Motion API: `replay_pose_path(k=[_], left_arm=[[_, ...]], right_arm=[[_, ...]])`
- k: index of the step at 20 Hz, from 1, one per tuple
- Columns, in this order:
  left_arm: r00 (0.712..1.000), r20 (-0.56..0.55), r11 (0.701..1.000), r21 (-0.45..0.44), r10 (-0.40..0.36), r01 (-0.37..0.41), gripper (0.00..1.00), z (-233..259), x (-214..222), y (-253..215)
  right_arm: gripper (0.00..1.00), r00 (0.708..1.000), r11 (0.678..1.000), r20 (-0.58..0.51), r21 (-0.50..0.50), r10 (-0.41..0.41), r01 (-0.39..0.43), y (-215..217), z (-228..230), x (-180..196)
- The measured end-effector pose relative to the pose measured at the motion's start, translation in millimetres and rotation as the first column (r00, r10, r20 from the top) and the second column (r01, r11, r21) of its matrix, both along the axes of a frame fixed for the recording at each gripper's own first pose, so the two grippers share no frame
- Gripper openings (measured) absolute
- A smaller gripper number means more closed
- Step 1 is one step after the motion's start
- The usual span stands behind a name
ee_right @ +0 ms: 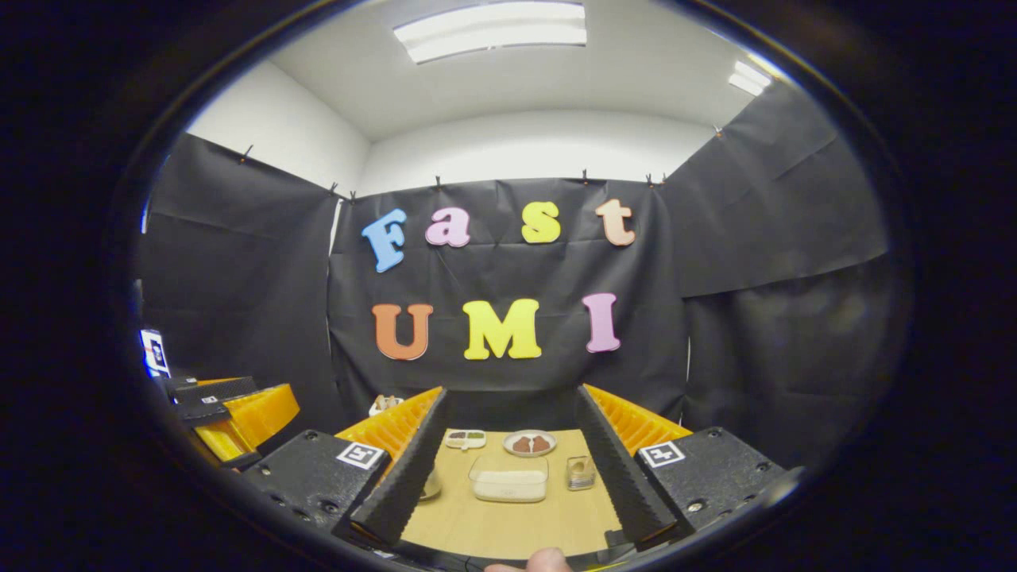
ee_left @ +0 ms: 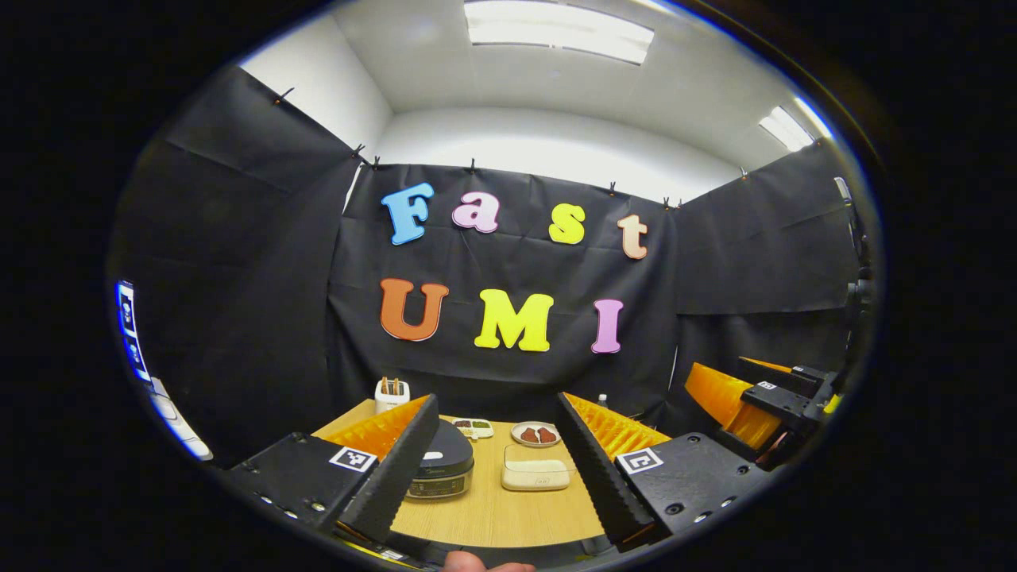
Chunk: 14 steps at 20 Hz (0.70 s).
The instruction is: Close the left gripper, press the button to open the rice cooker; take a wooden spoon from the chopstick holder with the right hand, scoop a spoonful of rice and pour it into the rice cooker, then put the wooden spoon back into the chopstick holder.
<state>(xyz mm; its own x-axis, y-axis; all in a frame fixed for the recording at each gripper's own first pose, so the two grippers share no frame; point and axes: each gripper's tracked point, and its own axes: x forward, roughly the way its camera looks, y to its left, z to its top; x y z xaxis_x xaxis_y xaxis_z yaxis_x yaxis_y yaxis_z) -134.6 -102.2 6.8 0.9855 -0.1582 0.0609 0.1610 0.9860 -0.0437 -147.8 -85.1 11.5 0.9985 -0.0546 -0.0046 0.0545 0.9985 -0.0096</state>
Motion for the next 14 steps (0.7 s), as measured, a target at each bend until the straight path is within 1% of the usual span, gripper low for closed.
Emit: replay_pose_path(k=[6, 9, 14], left_arm=[[0.999, 0.015, 0.999, 0.024, 0.044, -0.045, 0.94, -1, -3, 14], [0.996, 0.027, 0.994, 0.064, 0.082, -0.084, 0.94, 1, -1, 24], [0.996, 0.032, 0.991, 0.1, 0.087, -0.089, 0.94, 1, 3, 22]], right_arm=[[1.0, 1.0, 1.0, -0.015, -0.027, 0.001, -0.002, 6, -4, 2], [0.99, 1.0, 1.0, -0.025, -0.016, 0.005, -0.005, 10, -7, 4], [1.0, 1.0, 1.0, -0.025, -0.004, 0.011, -0.011, 12, -8, 11]])
